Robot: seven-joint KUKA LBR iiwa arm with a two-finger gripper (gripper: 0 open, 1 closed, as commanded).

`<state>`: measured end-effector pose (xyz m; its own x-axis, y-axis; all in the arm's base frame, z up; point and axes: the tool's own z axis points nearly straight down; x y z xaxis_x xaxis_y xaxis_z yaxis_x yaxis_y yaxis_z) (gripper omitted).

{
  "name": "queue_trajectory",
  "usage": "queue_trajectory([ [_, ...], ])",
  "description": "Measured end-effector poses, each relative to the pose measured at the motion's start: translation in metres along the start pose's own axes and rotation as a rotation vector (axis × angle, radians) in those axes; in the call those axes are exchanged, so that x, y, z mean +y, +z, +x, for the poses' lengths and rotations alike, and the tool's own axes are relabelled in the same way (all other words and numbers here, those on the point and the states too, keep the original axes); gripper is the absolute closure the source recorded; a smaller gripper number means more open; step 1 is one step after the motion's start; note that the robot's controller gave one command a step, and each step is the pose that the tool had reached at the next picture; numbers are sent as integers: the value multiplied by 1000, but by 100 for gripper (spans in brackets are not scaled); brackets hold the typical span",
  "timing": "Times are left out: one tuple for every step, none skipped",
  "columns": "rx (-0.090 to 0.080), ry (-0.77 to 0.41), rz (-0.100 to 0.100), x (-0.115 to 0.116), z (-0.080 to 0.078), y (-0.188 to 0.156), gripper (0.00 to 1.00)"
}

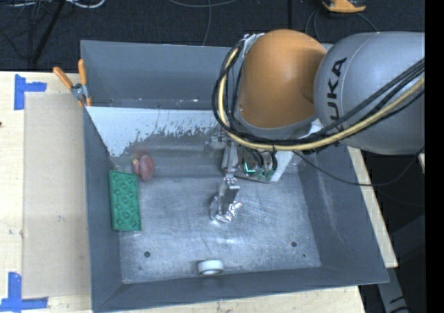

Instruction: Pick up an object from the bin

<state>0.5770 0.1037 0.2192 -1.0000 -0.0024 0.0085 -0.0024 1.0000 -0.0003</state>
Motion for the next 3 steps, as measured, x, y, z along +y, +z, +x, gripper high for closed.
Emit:
queue_trajectory([
  [-14,-643,1,-72,-20,147,0],
  [-12,-983,2,-25,-38,119,0],
  [-6,-1388,4,-71,-29,118,0],
])
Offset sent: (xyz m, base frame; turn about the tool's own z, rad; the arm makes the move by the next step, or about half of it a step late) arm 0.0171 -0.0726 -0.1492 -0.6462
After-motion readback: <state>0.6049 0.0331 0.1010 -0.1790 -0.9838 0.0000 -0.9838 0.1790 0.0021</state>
